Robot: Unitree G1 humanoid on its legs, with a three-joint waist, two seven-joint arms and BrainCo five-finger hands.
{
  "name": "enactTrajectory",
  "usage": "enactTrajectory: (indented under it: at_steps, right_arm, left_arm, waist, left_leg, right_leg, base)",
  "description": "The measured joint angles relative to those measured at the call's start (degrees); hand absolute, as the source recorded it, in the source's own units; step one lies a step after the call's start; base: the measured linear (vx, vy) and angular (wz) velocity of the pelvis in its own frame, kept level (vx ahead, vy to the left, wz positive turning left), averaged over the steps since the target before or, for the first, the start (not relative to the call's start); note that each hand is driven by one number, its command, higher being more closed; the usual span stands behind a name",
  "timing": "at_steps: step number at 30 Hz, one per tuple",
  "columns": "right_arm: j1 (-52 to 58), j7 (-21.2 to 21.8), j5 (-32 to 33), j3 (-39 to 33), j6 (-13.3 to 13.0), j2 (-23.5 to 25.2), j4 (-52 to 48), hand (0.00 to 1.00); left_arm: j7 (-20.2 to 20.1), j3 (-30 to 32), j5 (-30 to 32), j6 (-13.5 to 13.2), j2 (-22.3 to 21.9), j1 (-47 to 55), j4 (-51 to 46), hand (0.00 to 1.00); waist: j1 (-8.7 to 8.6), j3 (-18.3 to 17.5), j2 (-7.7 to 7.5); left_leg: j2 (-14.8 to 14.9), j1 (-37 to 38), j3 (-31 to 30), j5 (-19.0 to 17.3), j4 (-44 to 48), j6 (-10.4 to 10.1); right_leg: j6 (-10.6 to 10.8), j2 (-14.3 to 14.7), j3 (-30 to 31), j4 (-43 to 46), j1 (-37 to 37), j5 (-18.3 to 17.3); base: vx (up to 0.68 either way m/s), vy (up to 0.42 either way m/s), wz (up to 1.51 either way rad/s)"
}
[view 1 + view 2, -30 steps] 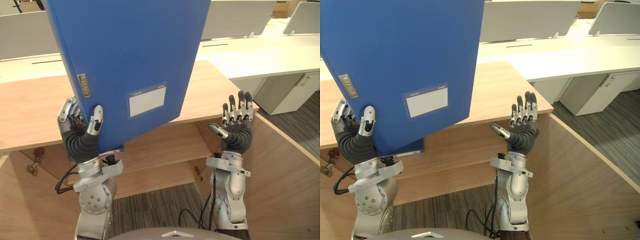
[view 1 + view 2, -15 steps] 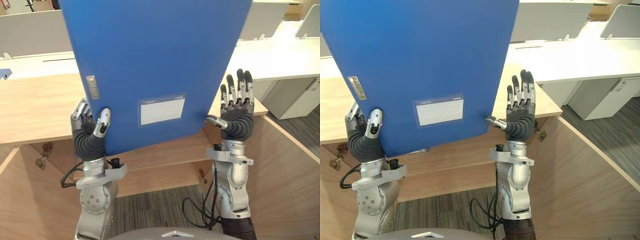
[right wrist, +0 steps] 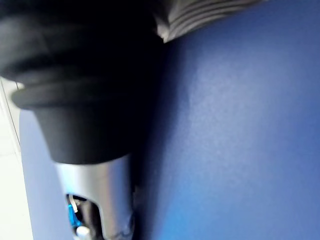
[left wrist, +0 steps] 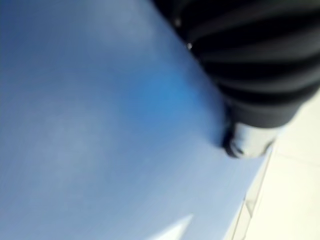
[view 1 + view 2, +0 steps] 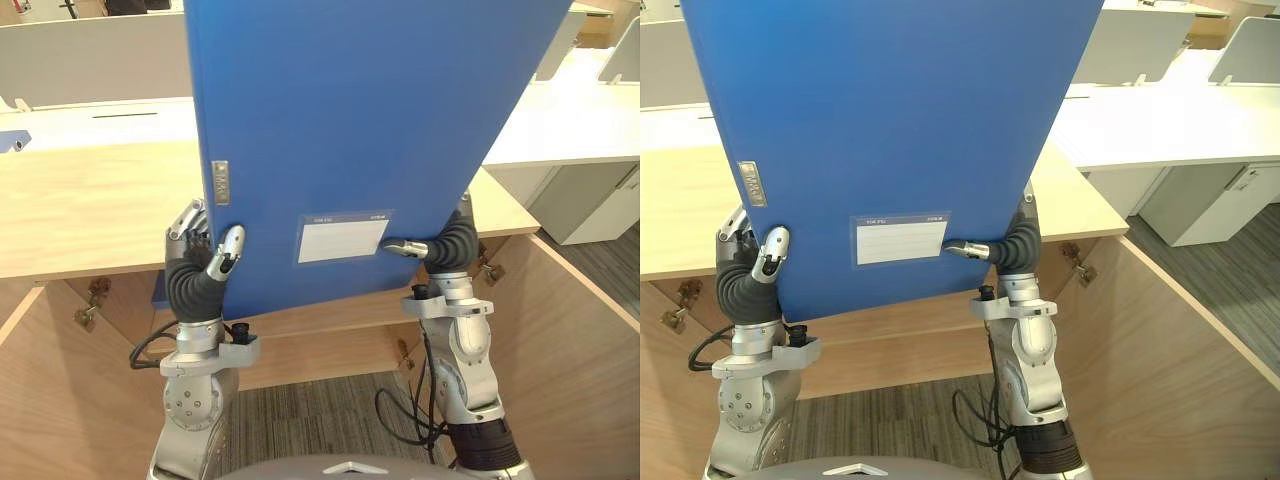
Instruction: Walk over to the cabinet, pick up the folder, carry it to the office cabinet, place the folder inside the office cabinet, then close the office cabinet door
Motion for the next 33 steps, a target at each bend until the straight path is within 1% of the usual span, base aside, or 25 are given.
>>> enactTrajectory:
  at_steps: [1, 3, 4, 5, 6, 7, 9, 11, 14, 19, 20, 23, 25, 27, 31, 33]
  right_arm:
    - [0.00, 0.88, 0.03, 0.77, 0.65, -1.86, 0.11, 1.00]
    - [-0.01, 2.18, 0.19, 1.38, 0.92, -3.71, 0.67, 1.00]
    - [-0.09, 2.92, 0.37, 2.17, 0.95, -5.96, 1.74, 1.00]
    - [-0.09, 3.46, 0.96, 3.13, 1.65, -8.44, 2.27, 1.00]
    - [-0.08, 3.77, 1.39, 3.34, 2.01, -9.42, 2.40, 1.00]
    - [-0.09, 4.63, 2.31, 3.87, 2.22, -11.63, 3.10, 1.00]
    - [-0.09, 4.94, 2.70, 4.30, 2.25, -12.56, 3.98, 1.00]
    - [-0.09, 5.65, 3.42, 5.10, 3.26, -14.98, 4.22, 1.00]
    - [-0.09, 6.67, 4.39, 5.48, 3.37, -17.67, 4.32, 1.00]
    - [-0.09, 6.72, 4.40, 5.49, 3.36, -18.14, 4.34, 1.00]
    - [-0.09, 6.69, 4.39, 5.47, 3.34, -17.90, 4.34, 1.00]
    - [-0.09, 6.64, 4.19, 5.12, 3.33, -17.30, 4.33, 1.00]
    - [-0.08, 6.58, 3.92, 4.62, 3.34, -15.98, 4.50, 1.00]
    - [-0.04, 6.54, 2.11, 4.06, 3.34, -14.43, 4.67, 1.00]
    - [0.05, 6.35, -0.69, 2.52, 3.33, -9.65, 4.66, 1.00]
    - [0.15, 6.12, -1.89, 2.28, 3.32, -8.04, 4.63, 1.00]
  left_arm:
    - [0.00, -0.04, 0.03, 0.00, 0.42, -0.02, 0.25, 1.00]
    - [0.01, -0.02, 0.06, 0.00, 1.11, -0.02, 0.38, 1.00]
    - [0.00, -0.08, 0.31, 0.00, 2.09, -0.02, 0.46, 1.00]
    - [0.01, -0.08, 0.73, 0.00, 3.15, -0.03, 0.57, 1.00]
    - [0.01, -0.08, 0.82, 0.00, 3.60, -0.03, 0.65, 1.00]
    - [0.02, -0.13, 0.93, -0.55, 4.45, -0.20, 1.51, 1.00]
    - [0.02, -0.15, 1.70, -0.67, 5.05, -0.22, 1.84, 1.00]
    - [0.10, -0.13, 2.11, -1.01, 6.10, -0.23, 1.85, 1.00]
    - [0.19, -0.10, 3.51, -1.17, 6.65, -0.25, 1.86, 1.00]
    - [0.36, -0.03, 4.13, -1.31, 7.80, -0.24, 2.03, 1.00]
    - [0.54, -0.01, 4.17, -1.30, 7.78, -0.24, 2.15, 0.00]
    - [0.72, 0.04, 5.27, -1.30, 7.79, -0.23, 2.72, 0.00]
    - [0.70, 0.16, 6.31, -1.30, 7.80, -0.23, 3.43, 0.00]
    - [0.67, 0.58, 6.32, -1.26, 7.75, -0.18, 4.25, 0.00]
    - [0.62, 1.80, 6.45, -1.26, 7.40, -0.19, 4.25, 0.00]
    - [0.64, 2.66, 7.51, -1.26, 6.38, -0.17, 4.25, 0.00]
  waist:
    - [0.17, -0.07, -0.12]
    - [0.20, -0.15, -0.26]
    - [0.26, -0.26, -0.43]
    - [0.33, -0.33, -0.54]
    - [0.38, -0.34, -0.57]
    - [0.48, -0.34, -0.60]
    - [0.49, -0.38, -0.66]
    - [0.49, -0.38, -0.69]
    - [0.71, -0.35, -0.76]
    - [0.70, -0.36, -0.75]
    - [0.72, -0.36, -0.75]
    - [0.76, -0.57, -0.77]
    - [0.72, -0.58, -0.80]
    - [0.60, -0.60, -0.77]
    - [0.33, -0.64, -0.78]
    - [0.31, -0.66, -0.81]
  left_leg:
    - [0.00, -0.03, -0.01, 0.03, 0.00, 0.01]
    - [0.00, -0.04, -0.01, 0.05, 0.00, 0.03]
    - [0.00, -0.07, -0.03, 0.07, 0.00, 0.04]
    - [-0.02, -0.10, -0.05, 0.12, 0.00, 0.07]
    - [-0.03, -0.12, -0.06, 0.16, 0.00, 0.09]
    - [-0.06, -0.14, -0.08, 0.24, -0.01, 0.12]
    - [-0.07, -0.18, -0.08, 0.31, -0.02, 0.16]
    - [-0.08, -0.63, -0.14, 0.56, -0.10, 0.18]
    - [-0.09, -1.21, -0.15, 0.88, -0.12, 0.18]
    - [-0.09, -1.07, -0.15, 0.93, -0.34, 0.14]
    - [-0.09, -1.12, -0.15, 0.94, -0.34, 0.13]
    - [-0.11, -1.70, -0.14, 1.15, -0.34, 0.14]
    - [-0.08, -1.87, -0.14, 1.26, -0.32, 0.11]
    - [-0.05, -1.84, -0.14, 1.28, -0.27, 0.11]
    - [-0.02, -1.82, -0.14, 1.34, -0.10, 0.10]
    - [-0.03, -1.82, -0.14, 1.37, -0.34, 0.11]
  right_leg:
    - [0.03, 0.00, 0.00, -0.06, 0.00, 0.08]
    - [0.02, 0.00, 0.00, -0.07, 0.00, 0.11]
    - [0.02, 0.00, 0.00, -0.07, 0.00, 0.13]
    - [0.02, 0.00, -0.01, -0.06, -0.01, 0.17]
    - [0.01, -0.01, -0.01, -0.06, -0.02, 0.20]
    - [0.03, -0.04, -0.01, -0.05, -0.04, 0.28]
    - [0.03, -0.05, -0.01, -0.04, -0.09, 0.30]
    - [-0.02, -0.05, -0.02, -0.04, -0.54, 0.43]
    - [-0.03, -0.04, -0.01, -0.01, -1.20, 0.67]
    - [-0.03, -0.04, -0.01, -0.09, -1.31, 0.67]
    - [-0.04, -0.04, 0.00, -0.15, -1.35, 0.68]
    - [-0.05, -0.03, 0.00, -0.18, -1.91, 0.77]
    - [-0.11, 0.01, -0.01, -0.32, -2.04, 0.90]
    - [-0.13, 0.04, -0.01, -0.32, -2.01, 0.91]
    - [-0.20, 0.06, -0.01, -0.29, -2.02, 0.96]
    - [-0.22, 0.05, 0.01, -0.30, -2.03, 1.00]
  base:
    - [0.00, 0.000, 0.00]
    - [0.00, 0.000, 0.00]
    - [0.00, 0.000, 0.00]
    - [0.00, 0.000, 0.00]
    - [-0.05, -0.028, 0.01]
    - [-0.05, -0.023, 0.00]
    - [-0.03, -0.011, 0.00]
    - [-0.06, -0.023, 0.01]
    - [-0.03, -0.013, 0.00]
    - [-0.03, -0.016, 0.00]
    - [0.00, 0.000, 0.00]
    - [0.00, 0.000, 0.00]
    - [0.00, 0.000, 0.00]
    - [0.00, 0.000, 0.00]
    - [-0.01, -0.004, 0.00]
    - [-0.04, -0.014, 0.00]
